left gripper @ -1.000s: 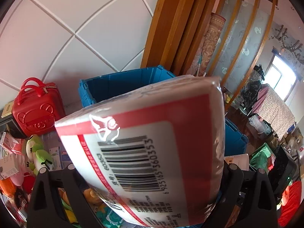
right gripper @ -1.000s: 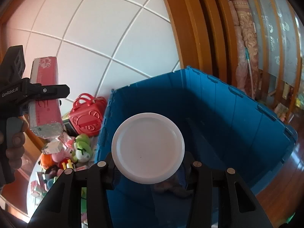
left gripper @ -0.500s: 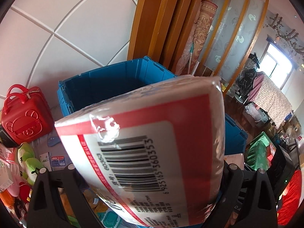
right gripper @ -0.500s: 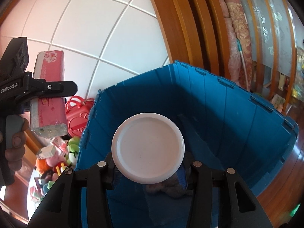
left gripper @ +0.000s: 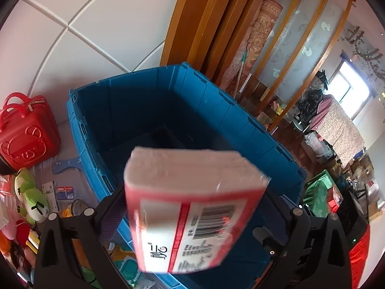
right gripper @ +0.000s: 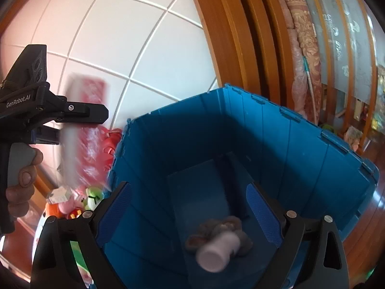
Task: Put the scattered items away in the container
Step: 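Carry the tissue pack and white bottle to the blue crate and release them, then move both open tools back over the heap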
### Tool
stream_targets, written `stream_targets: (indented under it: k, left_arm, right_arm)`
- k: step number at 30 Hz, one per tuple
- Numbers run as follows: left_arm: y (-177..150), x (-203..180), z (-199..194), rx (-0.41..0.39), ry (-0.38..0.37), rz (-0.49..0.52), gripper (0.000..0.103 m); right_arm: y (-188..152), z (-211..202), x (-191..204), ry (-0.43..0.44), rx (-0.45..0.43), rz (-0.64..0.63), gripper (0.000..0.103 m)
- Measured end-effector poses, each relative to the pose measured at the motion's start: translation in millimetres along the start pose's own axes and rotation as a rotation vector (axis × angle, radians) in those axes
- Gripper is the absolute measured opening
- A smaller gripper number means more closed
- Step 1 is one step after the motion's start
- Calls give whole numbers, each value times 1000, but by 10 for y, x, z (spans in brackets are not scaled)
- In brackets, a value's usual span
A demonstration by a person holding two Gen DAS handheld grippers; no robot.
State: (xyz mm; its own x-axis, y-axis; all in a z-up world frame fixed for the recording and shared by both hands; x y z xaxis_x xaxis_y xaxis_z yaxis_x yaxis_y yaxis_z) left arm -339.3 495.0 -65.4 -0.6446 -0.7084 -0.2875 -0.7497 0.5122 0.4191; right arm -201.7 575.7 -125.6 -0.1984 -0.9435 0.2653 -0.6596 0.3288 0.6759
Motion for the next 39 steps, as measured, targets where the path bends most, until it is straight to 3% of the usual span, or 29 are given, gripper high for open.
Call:
stream_targets:
  k: [9,17,25,32,39]
  left_arm:
    - [-66,-61,9,-5,4,31,99]
    - [24,-224,-76,-80,50,100,99]
    - [-28,-118,-34,-53,18,53,99]
    - [-288,183,-237,-91,75,21,99]
    - [-871,958,-535,-143,144,-82,99]
  right_arm:
    - [-33,-28,22,10,6,-2,97]
    - [-99,-80,-20,8,9,11,97]
    - [-115,-113,-95,-2,7,19,97]
    - [-67,-89,149,35,-3,-24,97]
    - [-73,53,785,89,24,-140,97]
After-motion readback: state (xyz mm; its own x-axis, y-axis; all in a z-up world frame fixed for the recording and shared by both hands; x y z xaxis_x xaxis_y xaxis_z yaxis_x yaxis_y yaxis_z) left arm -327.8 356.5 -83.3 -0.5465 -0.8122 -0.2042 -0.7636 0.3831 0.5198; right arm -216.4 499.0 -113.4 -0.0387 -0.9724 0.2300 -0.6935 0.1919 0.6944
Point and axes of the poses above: each gripper's, at about its wrist camera, not at the fingertips, and z roughly the way its jaws point, x to its left, y to its top, the point moved 8 cm from there along z, roughly the way its jaws point, and after that the axes turned 12 degrees about x, right-handed, at the moved point
